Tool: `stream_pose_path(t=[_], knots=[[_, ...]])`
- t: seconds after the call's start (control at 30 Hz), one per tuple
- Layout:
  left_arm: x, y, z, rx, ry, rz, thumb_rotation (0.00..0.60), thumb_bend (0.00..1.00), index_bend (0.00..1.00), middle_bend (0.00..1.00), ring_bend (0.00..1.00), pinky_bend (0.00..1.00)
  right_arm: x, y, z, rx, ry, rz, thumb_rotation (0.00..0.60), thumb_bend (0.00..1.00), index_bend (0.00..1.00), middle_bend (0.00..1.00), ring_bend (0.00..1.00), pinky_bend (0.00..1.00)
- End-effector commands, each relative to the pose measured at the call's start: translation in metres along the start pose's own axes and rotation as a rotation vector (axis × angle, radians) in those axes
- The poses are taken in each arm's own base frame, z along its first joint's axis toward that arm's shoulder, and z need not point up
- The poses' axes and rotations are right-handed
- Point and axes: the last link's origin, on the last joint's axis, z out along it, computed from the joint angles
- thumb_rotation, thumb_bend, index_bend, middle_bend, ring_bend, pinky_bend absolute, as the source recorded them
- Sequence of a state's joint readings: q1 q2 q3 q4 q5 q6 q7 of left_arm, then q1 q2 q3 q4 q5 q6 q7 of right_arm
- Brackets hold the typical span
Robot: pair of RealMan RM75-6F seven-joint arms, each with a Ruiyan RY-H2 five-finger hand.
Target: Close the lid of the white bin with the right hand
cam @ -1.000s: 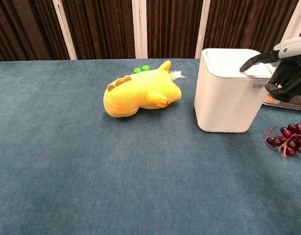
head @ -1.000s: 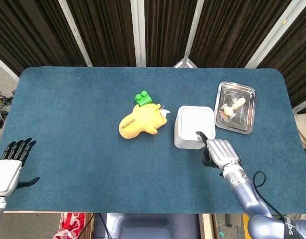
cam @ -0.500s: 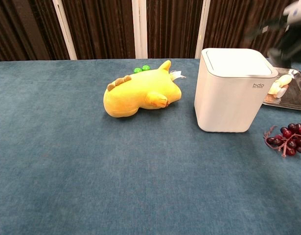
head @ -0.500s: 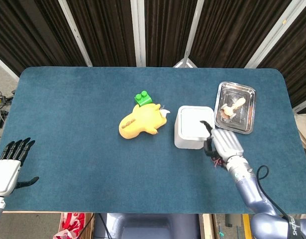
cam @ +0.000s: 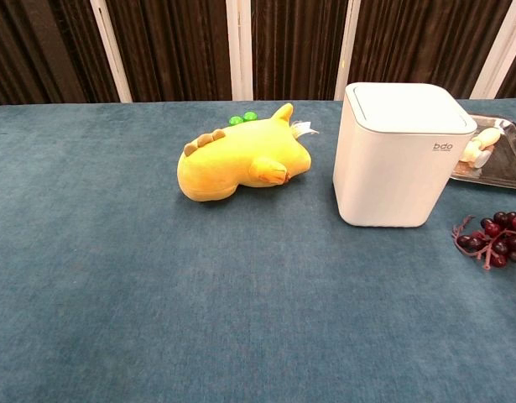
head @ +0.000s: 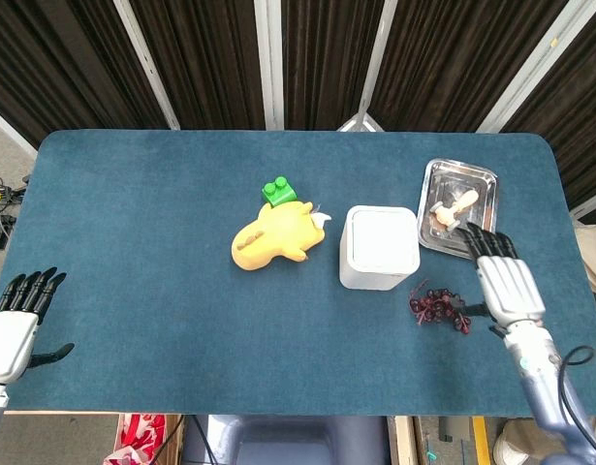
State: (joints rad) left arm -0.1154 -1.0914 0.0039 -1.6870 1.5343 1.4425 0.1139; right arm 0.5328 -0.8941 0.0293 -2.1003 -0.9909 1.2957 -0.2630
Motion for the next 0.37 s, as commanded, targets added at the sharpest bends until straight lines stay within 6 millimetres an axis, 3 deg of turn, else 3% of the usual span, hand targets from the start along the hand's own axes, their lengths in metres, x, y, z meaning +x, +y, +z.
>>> stream_pose_path(t=[0.03,0.17,0.37], knots=[[0.0,0.0,-0.001,0.0,0.004,0.005,0.6,0.0,0.0,0.0,0.0,0.0,-0.035,0.049,-0.047,-0.005,0.063,-0.095,0.6,0.22,0.0,0.0,0.0,0.0],[0.0,0.001,-0.002,0.0,0.021,0.02,0.6,0.0,0.0,0.0,0.0,0.0,-0.058,0.073,-0.084,0.032,0.122,-0.188,0.6,0.22,0.0,0.0,0.0,0.0],[0.0,0.001,-0.003,-0.002,0.034,0.027,0.6,0.0,0.0,0.0,0.0,0.0,-0.064,0.083,-0.095,0.057,0.166,-0.194,0.6,0.22,0.0,0.0,0.0,0.0]])
